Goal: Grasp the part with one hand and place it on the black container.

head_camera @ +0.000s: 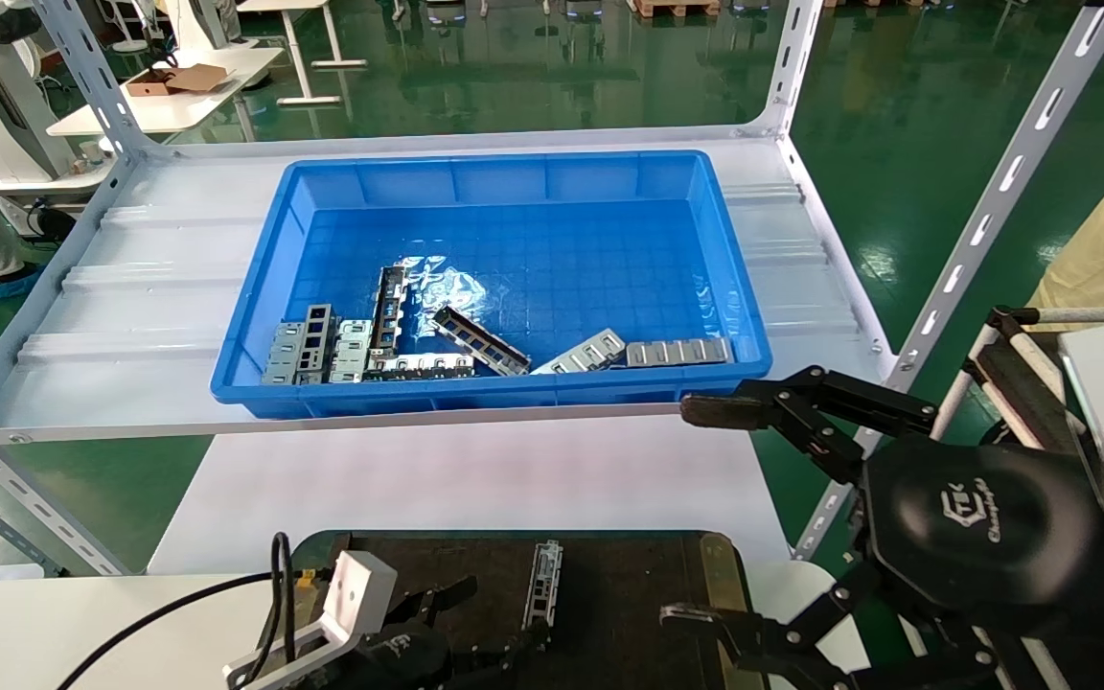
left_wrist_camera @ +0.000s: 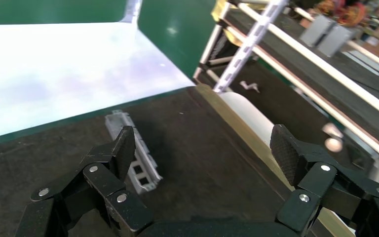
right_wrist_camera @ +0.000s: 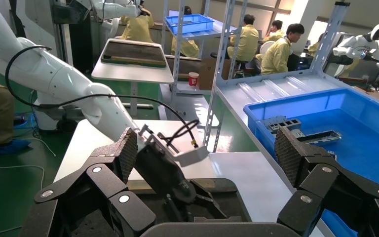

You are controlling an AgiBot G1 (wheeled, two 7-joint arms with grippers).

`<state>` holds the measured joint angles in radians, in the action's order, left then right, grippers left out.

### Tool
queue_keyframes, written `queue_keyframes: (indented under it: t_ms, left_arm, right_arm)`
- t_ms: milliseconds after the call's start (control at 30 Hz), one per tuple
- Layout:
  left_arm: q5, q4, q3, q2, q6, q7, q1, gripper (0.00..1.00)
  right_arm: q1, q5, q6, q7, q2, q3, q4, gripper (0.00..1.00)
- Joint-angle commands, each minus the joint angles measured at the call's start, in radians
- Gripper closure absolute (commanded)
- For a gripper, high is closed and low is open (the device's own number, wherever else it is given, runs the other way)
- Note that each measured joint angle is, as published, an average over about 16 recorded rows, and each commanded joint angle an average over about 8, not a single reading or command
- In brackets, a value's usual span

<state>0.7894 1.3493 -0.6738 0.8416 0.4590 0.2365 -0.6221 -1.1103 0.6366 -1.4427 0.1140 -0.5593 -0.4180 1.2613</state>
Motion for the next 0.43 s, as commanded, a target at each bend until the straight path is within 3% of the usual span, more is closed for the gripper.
queue_keyframes:
  t_ms: [33,433]
  left_arm:
    - [-0.017,0.0,0.024,-0.017,0.051,-0.026,0.013,0.0]
    - [-0.112,0.004,0.107,-0.098,0.207,-0.08,0.068,0.0]
  right_arm:
    - [0.0,0.0,0.0,0.0,0.0,0.0,0.0,0.0]
    - [0.0,0.0,0.0,0.0,0.0,0.0,0.0,0.0]
